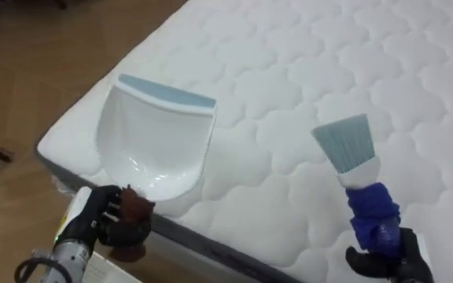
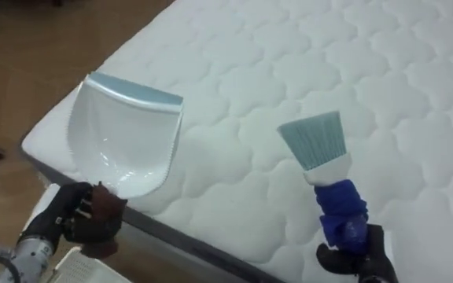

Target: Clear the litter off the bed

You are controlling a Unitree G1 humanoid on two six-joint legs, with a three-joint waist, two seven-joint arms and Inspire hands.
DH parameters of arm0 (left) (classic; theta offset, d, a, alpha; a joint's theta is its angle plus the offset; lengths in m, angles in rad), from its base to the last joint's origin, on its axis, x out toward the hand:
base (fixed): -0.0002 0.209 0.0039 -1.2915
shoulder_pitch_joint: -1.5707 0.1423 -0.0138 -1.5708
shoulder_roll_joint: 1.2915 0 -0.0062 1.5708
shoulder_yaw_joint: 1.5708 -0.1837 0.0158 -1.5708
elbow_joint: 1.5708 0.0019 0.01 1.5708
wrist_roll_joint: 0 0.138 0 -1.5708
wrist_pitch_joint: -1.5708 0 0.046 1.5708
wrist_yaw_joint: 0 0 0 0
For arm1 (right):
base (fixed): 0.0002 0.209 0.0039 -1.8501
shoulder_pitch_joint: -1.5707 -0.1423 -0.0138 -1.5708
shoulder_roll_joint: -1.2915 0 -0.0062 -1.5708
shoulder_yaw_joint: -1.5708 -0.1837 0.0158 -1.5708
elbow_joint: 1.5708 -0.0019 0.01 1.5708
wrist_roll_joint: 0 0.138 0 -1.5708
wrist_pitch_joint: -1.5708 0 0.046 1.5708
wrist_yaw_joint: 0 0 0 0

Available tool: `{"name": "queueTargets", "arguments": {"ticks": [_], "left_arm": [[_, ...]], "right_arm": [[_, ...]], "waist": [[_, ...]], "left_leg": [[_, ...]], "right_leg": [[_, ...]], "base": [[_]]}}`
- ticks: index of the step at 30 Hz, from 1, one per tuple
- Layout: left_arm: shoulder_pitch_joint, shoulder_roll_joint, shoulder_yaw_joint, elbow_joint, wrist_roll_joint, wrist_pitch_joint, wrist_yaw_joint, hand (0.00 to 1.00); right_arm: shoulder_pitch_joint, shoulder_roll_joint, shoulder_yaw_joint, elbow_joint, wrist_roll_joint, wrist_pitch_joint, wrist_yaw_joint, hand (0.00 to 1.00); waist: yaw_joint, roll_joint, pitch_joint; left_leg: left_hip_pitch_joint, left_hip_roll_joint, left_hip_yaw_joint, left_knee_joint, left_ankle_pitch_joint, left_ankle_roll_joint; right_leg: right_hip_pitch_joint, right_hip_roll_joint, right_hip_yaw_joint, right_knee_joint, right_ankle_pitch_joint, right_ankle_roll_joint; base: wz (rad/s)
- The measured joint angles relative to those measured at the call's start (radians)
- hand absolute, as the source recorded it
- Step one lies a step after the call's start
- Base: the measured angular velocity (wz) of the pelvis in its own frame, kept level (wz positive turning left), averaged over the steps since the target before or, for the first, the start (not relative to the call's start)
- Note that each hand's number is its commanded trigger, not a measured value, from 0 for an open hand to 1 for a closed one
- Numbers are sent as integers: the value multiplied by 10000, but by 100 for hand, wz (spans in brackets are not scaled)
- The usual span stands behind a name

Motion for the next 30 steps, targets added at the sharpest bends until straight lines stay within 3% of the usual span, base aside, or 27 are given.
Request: {"name": "queueTargets", "arguments": {"ticks": [2, 3, 4, 5, 6, 7, 8, 9, 10, 11, 12, 13, 19, 24, 30], "left_arm": [[326, -22, 79, 55, 6, -6, -5, 100], [614, -50, 111, 137, -6, -22, -6, 100], [863, -78, 122, 227, 11, -19, -22, 100], [935, -135, 136, 283, 15, -20, -37, 100], [953, -304, 171, 331, 34, -22, -122, 100], [958, -434, 193, 341, 18, -109, -218, 96], [982, -470, 194, 367, 14, -171, -242, 68], [1028, -493, 197, 459, 17, -304, -276, 56], [1017, -510, 215, 538, 17, -334, -279, 12], [1019, -520, 221, 607, 15, -340, -276, 0], [1007, -524, 238, 812, 15, -341, -275, 0], [956, -522, 263, 909, 15, -340, -275, 0], [767, -539, 238, 915, -6, -399, -302, 0], [636, -606, 242, 1034, -13, -568, -282, 0], [557, -652, 262, 2104, 3, -747, -260, 0]], "right_arm": [[-4, -6, -54, -19, -138, -4, 238, 0], [-11, -48, -107, -67, -321, -3, 274, 0], [-5, -87, -90, -86, -330, -2, 311, 0], [-8, -103, -96, -88, -329, 9, 335, 0], [-56, -109, -171, -91, -330, 15, 342, 0], [-155, -107, -190, -88, -336, 46, 350, 0], [-201, -106, -182, -81, -361, 52, 383, 0], [-217, -104, -179, -67, -446, 54, 465, 0], [-208, -100, -183, 8, -559, 55, 468, 0], [-183, -91, -183, 73, -615, 65, 468, 0], [-129, -30, -184, 129, -771, 90, 468, 0], [-127, 7, -186, 128, -909, 87, 479, 0], [-80, 49, -260, 177, -1234, 84, 484, 0], [-91, 222, -258, 636, -1641, 84, 562, 0], [-201, 384, -258, 1940, -1559, 86, 930, 0]], "waist": [[82, 28, -15], [218, 223, 6], [282, 262, 37], [326, 261, 40], [399, 286, 23], [557, 262, 36], [609, 252, 43], [685, 282, 27], [681, 364, 21], [688, 394, 16], [698, 372, -54], [517, 332, -75], [279, 104, 47], [385, 86, 68], [566, -8, 71]], "left_leg": [[-48, 157, -763, 859, 10, 3], [-143, 236, -1689, 1496, 39, 47], [-479, 105, -2956, 2150, 259, 263], [-655, -124, -3643, 2341, 264, 268], [-1067, -684, -4734, 2152, 207, 246], [-1469, -1154, -5354, 1650, 210, 235], [-1606, -1305, -5583, 1284, 227, 208], [-1770, -1539, -5968, 442, 337, 83], [-1881, -1585, -6369, -304, 801, -77], [-1890, -1584, -6464, -388, 1324, -3], [-1635, -1556, -6440, -536, 1269, 73], [-1457, -1607, -6311, -753, 1272, 102], [-1260, -1784, -6023, -976, 1137, 347], [-1122, -1917, -5836, -1126, 1042, 481], [-450, -1916, -5627, -1686, 1029, 507]], "right_leg": [[53, 404, 673, 71, -69, -101], [197, 712, 1120, 53, -65, -270], [371, 1019, 1736, 45, -82, -367], [391, 1091, 2010, 47, -80, -386], [294, 1128, 2479, 80, -71, -406], [189, 1148, 3003, 69, 57, -311], [191, 1153, 3222, 43, 98, -310], [202, 1182, 3508, -17, 165, -316], [274, 1323, 3706, -79, 176, -293], [348, 1373, 3777, -114, 155, -265], [507, 1319, 3770, -211, 111, -200], [620, 1251, 3778, -353, 97, -144], [840, 939, 3423, -833, 70, 52], [837, 738, 3160, -852, -77, 210], [1319, 580, 2797, -1281, -88, 238]], "base": [[-101], [-136], [-131], [-111], [-114], [-120], [-130], [-103], [-93], [-73], [-52], [-40], [-8], [-12], [-12]]}}
